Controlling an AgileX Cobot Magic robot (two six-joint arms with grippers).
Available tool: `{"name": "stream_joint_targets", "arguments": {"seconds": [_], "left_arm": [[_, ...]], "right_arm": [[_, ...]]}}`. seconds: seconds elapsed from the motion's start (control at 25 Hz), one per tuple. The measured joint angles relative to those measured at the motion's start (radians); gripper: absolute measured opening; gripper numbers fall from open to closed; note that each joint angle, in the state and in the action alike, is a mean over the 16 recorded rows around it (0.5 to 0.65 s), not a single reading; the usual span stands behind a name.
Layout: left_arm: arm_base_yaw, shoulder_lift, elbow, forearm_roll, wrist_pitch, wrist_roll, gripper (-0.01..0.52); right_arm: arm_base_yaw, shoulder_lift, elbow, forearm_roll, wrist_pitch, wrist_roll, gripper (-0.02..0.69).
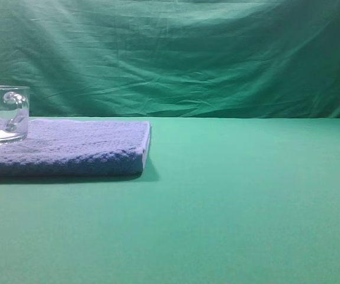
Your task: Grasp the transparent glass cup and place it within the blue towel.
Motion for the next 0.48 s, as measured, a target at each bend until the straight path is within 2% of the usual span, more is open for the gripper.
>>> {"name": "stream_joint_targets", "arguments": {"seconds": [0.48], "left_arm": [[0.000,0.000,0.000,0.000,0.000,0.000,0.000]], "right_arm": [[-0.026,-0.143,0.199,0.014,-0.051,0.000,0.046]]}}
